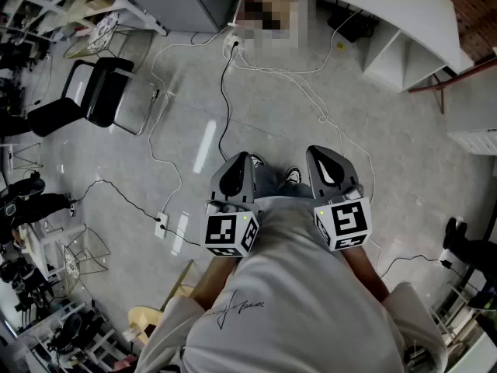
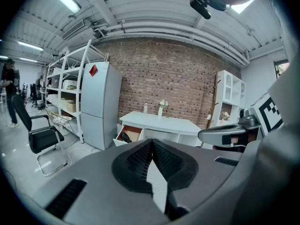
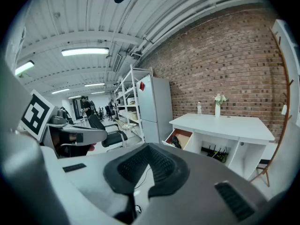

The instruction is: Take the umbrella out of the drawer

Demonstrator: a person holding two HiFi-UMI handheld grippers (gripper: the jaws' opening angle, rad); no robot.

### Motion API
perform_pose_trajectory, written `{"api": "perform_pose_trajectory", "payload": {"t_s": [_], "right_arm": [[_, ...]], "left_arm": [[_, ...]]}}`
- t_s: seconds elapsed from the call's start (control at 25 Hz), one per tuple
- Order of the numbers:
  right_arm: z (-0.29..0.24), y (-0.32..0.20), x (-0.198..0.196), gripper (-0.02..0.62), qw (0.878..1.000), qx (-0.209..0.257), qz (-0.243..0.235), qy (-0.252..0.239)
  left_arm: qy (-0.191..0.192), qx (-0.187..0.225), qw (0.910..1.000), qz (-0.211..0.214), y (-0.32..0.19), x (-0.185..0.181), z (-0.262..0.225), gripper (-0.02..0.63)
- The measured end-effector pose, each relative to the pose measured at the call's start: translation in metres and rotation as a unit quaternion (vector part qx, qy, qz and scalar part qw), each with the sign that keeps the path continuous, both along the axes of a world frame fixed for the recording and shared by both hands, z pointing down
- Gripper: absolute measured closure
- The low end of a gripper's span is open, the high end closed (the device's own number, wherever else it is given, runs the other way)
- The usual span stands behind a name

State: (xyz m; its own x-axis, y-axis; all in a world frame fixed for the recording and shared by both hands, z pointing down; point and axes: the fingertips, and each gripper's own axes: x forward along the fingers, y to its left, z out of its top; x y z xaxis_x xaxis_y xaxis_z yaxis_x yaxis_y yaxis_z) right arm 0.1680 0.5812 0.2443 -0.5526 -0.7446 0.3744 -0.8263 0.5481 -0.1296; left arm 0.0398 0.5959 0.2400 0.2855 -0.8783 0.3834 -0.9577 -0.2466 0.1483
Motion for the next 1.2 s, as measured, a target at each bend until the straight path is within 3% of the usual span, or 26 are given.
{"api": "perform_pose_trajectory", "payload": {"t_s": [0.28, 0.4, 0.56, 0.8, 1.0, 1.2], "right_arm": [[0.002, -0.002, 0.002, 0.583, 1.000, -0.016, 0.006, -0.015], [-0.006, -0.007, -0.002, 0.583, 1.000, -0.002, 0.007, -0.028], [-0.007, -0.018, -0.011, 0.583, 1.000, 0.008, 0.005, -0.006], [-0.007, -0.052, -0.037, 0.583, 1.000, -0.002, -0.013, -0.001], [-0.010, -0.073, -0.072, 0.583, 0.995, -0.049, -0.064, -0.061], [-0.006, -0.108, -0.102, 0.583, 0.997, -0.026, -0.068, -0.031]], "left_arm": [[0.008, -0.009, 0.9998, -0.014, 0.000, -0.006, 0.003, 0.589], [0.014, -0.007, 0.9996, -0.024, -0.007, -0.012, 0.001, 0.589], [0.023, -0.003, 0.9992, -0.033, -0.016, -0.021, -0.002, 0.589], [0.038, -0.008, 0.9989, -0.026, -0.051, -0.036, -0.001, 0.589], [0.039, -0.016, 0.9987, -0.029, -0.082, -0.059, 0.000, 0.589], [0.041, -0.018, 0.9986, -0.027, -0.118, -0.086, 0.002, 0.589]]}}
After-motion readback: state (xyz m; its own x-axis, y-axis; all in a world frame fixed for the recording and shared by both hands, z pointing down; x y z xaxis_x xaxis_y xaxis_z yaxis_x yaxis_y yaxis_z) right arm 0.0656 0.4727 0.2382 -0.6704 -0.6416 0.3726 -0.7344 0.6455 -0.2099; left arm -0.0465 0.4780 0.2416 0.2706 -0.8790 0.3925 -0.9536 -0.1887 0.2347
